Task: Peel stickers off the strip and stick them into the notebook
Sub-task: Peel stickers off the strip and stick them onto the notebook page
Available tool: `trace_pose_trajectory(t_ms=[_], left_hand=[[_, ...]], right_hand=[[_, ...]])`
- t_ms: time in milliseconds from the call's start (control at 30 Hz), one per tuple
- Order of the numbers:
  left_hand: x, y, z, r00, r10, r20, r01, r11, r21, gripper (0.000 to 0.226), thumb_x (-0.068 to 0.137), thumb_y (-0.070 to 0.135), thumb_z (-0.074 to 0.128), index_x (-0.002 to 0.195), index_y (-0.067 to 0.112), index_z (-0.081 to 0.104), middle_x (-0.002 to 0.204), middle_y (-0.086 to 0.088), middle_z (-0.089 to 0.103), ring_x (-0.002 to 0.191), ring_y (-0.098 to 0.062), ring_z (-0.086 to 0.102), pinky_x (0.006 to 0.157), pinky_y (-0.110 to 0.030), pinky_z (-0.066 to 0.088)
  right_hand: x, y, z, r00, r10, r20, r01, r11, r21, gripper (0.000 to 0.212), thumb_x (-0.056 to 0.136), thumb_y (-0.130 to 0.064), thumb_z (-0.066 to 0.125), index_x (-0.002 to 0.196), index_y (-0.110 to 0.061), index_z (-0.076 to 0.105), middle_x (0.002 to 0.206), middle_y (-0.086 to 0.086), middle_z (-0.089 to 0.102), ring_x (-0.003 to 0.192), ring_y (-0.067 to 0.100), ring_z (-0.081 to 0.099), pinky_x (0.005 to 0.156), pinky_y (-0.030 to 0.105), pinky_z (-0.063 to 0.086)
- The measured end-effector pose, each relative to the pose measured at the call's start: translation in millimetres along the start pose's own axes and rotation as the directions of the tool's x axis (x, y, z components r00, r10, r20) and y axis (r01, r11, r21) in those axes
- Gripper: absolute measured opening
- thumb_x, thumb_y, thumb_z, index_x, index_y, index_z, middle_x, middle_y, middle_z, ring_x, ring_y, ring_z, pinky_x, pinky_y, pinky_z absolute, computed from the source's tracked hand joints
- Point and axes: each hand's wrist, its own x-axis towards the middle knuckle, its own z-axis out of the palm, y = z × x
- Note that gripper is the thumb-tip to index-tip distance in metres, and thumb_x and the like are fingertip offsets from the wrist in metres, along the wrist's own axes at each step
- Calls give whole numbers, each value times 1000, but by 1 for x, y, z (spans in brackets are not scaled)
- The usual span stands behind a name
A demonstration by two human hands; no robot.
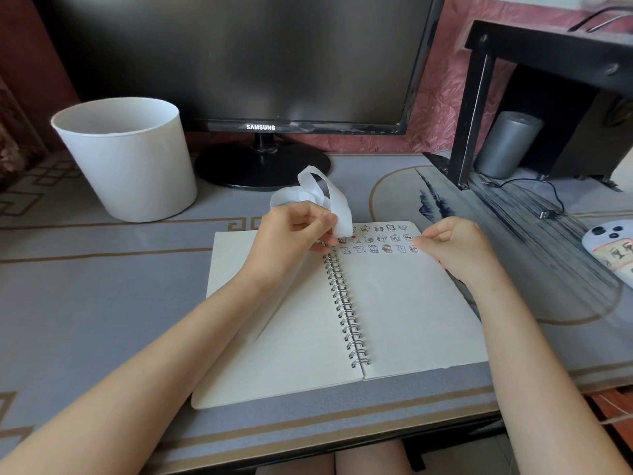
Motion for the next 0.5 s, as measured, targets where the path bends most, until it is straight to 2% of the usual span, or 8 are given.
trace_pose_trajectory(t_ms=[67,167,300,500], left_hand=[[0,0,1,1000,-1,2,1,1000,-2,18,94,7,57,78,6,65,61,4,66,63,-9,64,65,-25,58],[-1,1,1,1000,0,2,0,1000,-1,19,94,7,57,76,8,65,60,5,66,64,-9,64,66,-25,58],[-1,2,1,1000,2,-3,-2,1000,-6,19,94,8,58,76,8,65,62,2,66,65,-11,65,66,-26,58],[-1,2,0,1000,4,-1,-4,1000,-4,19,94,8,58,76,8,65,63,0,66,65,-10,65,65,-24,58]], right_hand=[[1,1,0,1000,-9,-13,9,1000,-20,13,83,-8,66,75,-15,60,64,-3,57,59,14,51,54,24,40],[-3,-2,-3,1000,-1,17,0,999,51,6,84,-11,67,84,-8,62,62,-1,56,54,15,48,52,26,39],[-4,-2,-8,992,24,127,-35,996,81,18,77,-12,76,87,-12,61,76,1,59,62,12,52,54,24,39],[0,0,-10,987,42,157,-53,996,65,14,84,-1,65,93,-10,61,79,2,58,63,10,50,56,22,36]])
